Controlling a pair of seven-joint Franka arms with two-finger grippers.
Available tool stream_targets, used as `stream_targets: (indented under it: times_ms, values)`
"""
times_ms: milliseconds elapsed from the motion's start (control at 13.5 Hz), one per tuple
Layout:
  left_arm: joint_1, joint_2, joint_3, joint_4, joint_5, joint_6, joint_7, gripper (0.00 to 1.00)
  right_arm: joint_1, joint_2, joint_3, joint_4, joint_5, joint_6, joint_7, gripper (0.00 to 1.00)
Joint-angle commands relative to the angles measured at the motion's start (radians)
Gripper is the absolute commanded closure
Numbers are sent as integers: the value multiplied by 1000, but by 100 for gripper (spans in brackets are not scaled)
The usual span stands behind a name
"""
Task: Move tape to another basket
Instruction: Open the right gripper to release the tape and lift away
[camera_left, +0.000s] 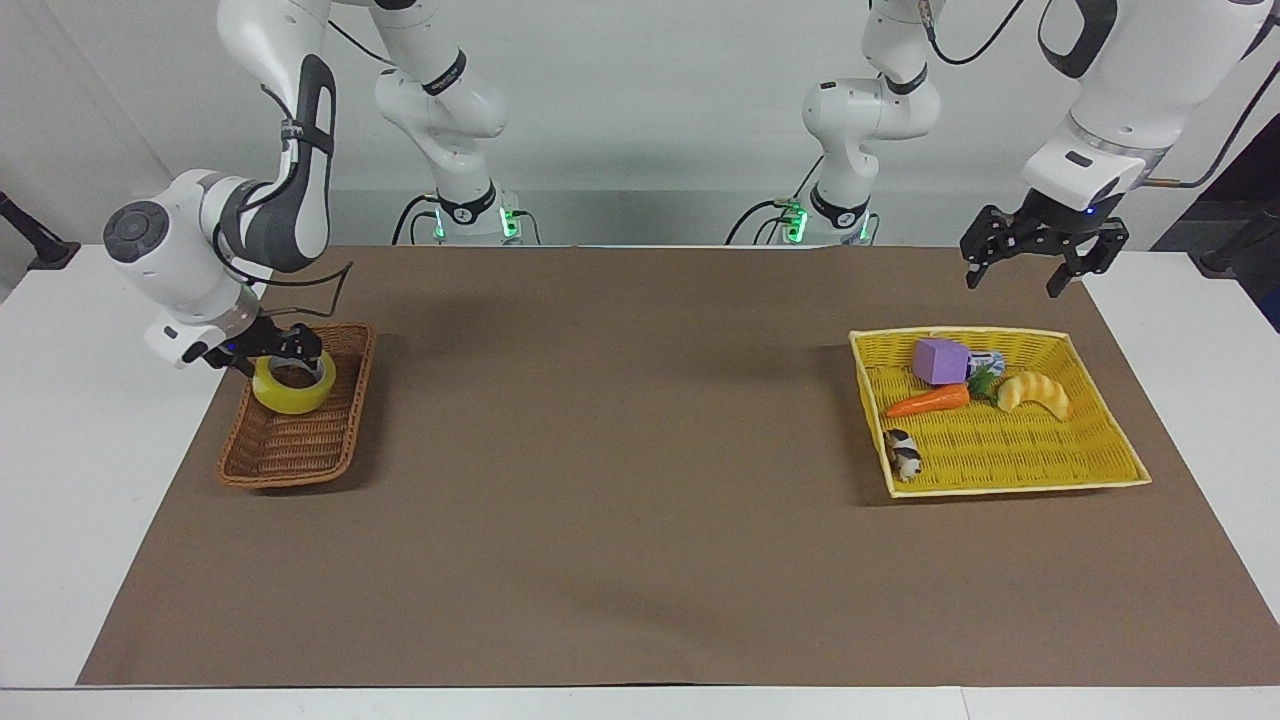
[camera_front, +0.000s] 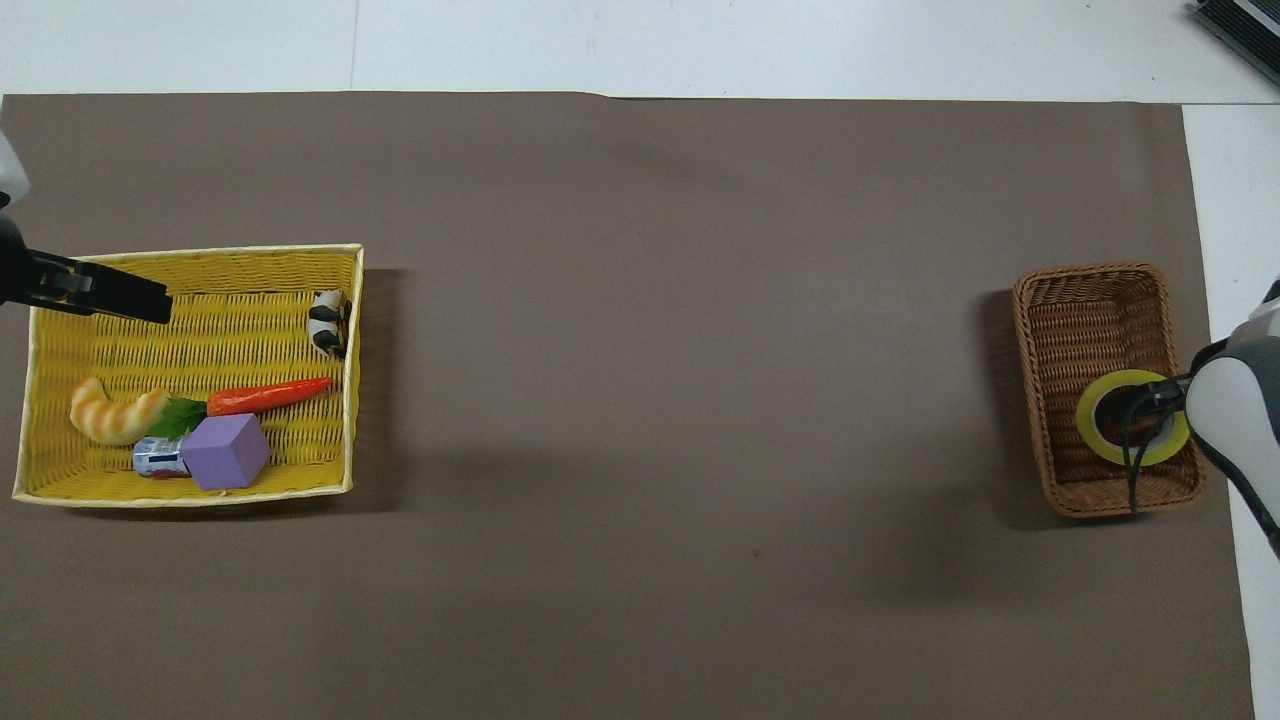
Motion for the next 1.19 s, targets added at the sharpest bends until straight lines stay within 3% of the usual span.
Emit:
stream_targets:
  times_ms: [0, 371, 594, 817, 1114]
  values:
    - [14, -27, -12, -32, 17, 19, 3, 0, -14, -22, 10, -19, -19, 9, -17, 0]
    - [14, -27, -12, -32, 17, 18, 3, 0, 37, -19, 16, 79, -19, -14, -14, 0]
    - [14, -27, -12, -32, 17, 18, 3, 0, 83, -14, 22, 202, -17, -77, 49, 0]
    - [14, -27, -12, -32, 17, 18, 3, 0, 173, -23, 24, 257, -17, -120, 234, 0]
    - [14, -27, -12, -32, 17, 18, 3, 0, 276, -31, 25, 390, 6, -262, 439, 0]
